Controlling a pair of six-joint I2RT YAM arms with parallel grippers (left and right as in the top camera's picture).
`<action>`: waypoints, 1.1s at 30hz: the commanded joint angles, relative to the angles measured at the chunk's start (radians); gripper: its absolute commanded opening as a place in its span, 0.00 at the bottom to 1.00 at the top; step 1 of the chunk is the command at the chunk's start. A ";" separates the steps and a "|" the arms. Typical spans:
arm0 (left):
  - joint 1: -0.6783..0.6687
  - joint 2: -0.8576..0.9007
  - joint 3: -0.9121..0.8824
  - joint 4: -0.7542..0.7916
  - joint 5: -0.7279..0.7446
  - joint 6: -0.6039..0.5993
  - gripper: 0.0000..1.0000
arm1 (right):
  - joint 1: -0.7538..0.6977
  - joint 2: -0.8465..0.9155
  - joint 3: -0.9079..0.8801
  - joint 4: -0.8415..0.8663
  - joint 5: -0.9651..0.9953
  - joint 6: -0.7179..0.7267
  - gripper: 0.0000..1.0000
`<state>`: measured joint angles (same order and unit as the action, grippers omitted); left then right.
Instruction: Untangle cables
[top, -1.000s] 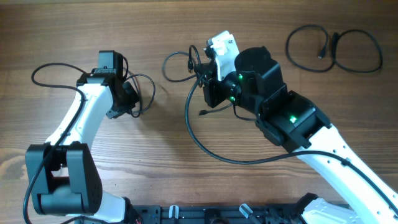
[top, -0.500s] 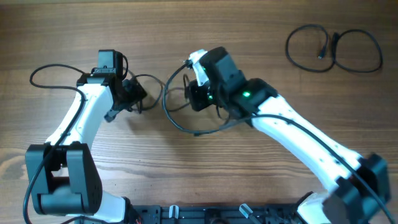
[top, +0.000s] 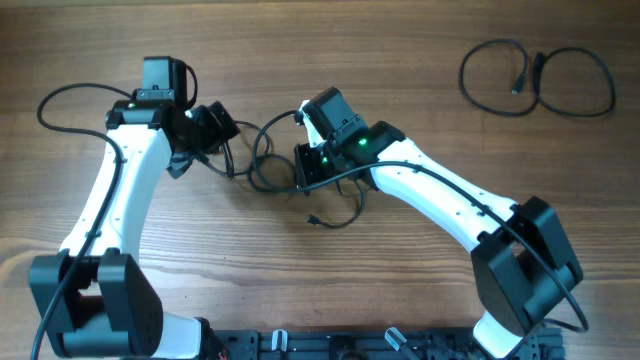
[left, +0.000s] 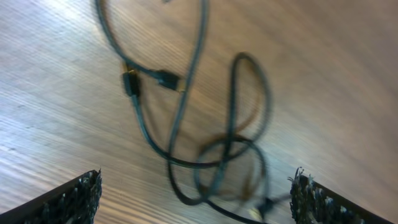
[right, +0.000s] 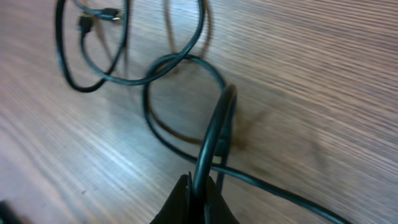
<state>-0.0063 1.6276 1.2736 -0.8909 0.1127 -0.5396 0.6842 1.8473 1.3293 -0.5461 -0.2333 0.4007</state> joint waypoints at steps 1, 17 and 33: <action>0.005 -0.026 0.040 0.005 0.193 0.014 1.00 | -0.021 0.028 0.002 0.001 0.098 0.029 0.05; -0.035 -0.025 0.037 0.004 0.238 -0.002 1.00 | -0.132 0.027 0.002 0.024 -0.115 -0.105 0.04; -0.037 -0.025 0.037 0.082 0.773 -0.418 1.00 | -0.266 0.027 0.002 0.232 -0.972 -0.309 0.04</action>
<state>-0.0433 1.6180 1.2953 -0.8108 0.6941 -0.7635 0.4213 1.8519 1.3293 -0.3862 -1.0313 0.0486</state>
